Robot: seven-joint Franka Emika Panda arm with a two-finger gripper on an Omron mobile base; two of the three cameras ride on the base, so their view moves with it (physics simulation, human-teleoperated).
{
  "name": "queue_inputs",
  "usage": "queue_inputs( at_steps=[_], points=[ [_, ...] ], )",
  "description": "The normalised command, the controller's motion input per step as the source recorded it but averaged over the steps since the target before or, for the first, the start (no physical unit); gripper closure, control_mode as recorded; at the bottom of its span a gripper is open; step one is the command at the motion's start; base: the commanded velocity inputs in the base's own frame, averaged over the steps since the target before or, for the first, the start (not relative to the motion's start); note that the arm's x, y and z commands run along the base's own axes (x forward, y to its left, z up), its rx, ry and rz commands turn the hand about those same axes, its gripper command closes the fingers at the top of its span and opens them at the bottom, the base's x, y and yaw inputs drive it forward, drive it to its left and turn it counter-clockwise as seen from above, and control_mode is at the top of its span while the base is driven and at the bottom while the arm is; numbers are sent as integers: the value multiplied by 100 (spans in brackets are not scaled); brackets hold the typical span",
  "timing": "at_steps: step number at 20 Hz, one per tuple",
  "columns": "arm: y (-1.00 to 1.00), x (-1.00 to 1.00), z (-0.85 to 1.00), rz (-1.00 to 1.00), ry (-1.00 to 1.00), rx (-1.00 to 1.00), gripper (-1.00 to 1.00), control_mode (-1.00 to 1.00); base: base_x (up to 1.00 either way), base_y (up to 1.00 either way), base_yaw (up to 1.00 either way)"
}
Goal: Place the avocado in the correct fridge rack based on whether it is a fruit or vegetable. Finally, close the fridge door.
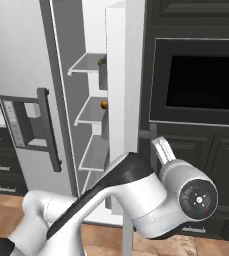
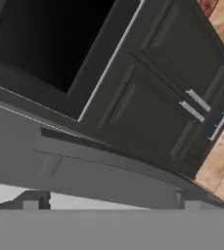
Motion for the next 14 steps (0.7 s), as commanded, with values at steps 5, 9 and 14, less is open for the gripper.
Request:
queue_inputs(
  at_steps=[5,9,14],
  points=[
    [-14,66,-35,13,0,15,-100,-100,0,0,0],
    [-20,57,-19,8,0,13,-100,-100,0,0,0],
    [-21,70,-20,10,1,15,-100,-100,0,0,0]
  ],
)
